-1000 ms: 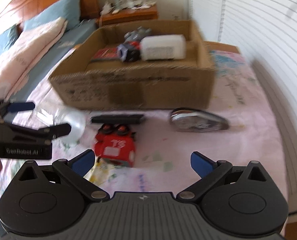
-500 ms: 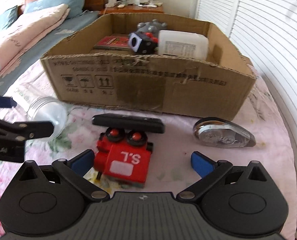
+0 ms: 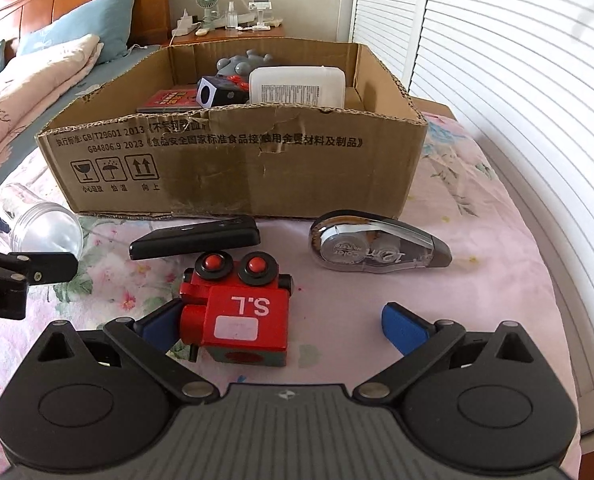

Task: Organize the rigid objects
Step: 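Move right tool to red S.L robot while left tool reaches clear plastic cup, then grasp red S.L robot with right tool while left tool grasps clear cup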

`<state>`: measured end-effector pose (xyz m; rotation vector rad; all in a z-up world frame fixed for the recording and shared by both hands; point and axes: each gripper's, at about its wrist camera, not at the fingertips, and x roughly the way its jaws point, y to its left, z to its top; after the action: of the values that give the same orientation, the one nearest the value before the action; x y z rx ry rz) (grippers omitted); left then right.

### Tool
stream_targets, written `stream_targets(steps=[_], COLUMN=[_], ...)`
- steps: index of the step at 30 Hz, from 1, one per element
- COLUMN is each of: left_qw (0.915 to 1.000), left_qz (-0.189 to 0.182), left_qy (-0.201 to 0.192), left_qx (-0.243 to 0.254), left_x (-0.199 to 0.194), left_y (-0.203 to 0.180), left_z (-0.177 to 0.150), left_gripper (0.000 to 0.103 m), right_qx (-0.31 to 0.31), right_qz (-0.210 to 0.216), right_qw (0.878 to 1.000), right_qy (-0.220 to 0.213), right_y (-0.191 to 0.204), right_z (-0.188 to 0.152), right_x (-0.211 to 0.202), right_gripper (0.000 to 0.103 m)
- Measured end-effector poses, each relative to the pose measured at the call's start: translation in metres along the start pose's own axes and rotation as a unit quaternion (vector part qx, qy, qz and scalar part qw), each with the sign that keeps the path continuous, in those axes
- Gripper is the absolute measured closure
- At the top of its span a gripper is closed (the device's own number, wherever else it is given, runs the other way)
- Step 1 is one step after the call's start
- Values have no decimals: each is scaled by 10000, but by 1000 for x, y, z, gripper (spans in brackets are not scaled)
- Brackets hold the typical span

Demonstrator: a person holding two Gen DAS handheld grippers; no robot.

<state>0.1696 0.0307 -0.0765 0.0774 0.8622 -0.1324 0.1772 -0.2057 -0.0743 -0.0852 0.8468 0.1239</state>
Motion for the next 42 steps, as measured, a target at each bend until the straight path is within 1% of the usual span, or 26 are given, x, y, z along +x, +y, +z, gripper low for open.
stream_targets(steps=[8,13,14,15,16,17,19,20,25,32,36,40,42], left_qw=[9999,9998,9997,9997,9997,9997,9997,9996,9992,9967,9948,9938,9932], left_qz=[-30,-56,-50,-40,-51,-65,-83,-95,-294,-511,-712,-714,-741], left_qy=[-67,-212,-223,-232,-222,-224,-233,-242,-126,-3,97,23,-42], left_qx=[-80,-7,1,7,16,18,51,83,236,632,717,853,902], left_x=[1,-1,-1,-1,-1,0,-1,-2,-7,-26,-36,-47,-52], left_y=[2,2,2,2,2,2,1,0,-1,-2,-1,-2,-3], left_z=[3,6,6,7,8,8,7,6,4,3,6,11,15], left_gripper=[5,6,10,11,11,11,11,11,11,11,11,11,11], right_qx=[-323,-412,-410,-410,-415,-424,-416,-417,-479,-657,-721,-798,-747], right_qz=[296,370,364,357,356,346,342,326,333,479,566,521,587], right_qw=[9990,9984,9984,9984,9984,9984,9985,9985,9983,9967,9958,9954,9955], right_qy=[-64,-150,-150,-159,-164,-158,-139,-127,-13,9,43,-4,-20], right_y=[8,14,15,16,16,17,17,17,15,8,3,0,-2], right_z=[3,4,4,4,4,4,4,4,0,-5,-2,1,3], right_x=[2,-3,-5,-6,-7,-9,-11,-12,-18,-40,-51,-57,-60], right_gripper=[0,19,21,26,30,32,42,44,44,44,44,44,44])
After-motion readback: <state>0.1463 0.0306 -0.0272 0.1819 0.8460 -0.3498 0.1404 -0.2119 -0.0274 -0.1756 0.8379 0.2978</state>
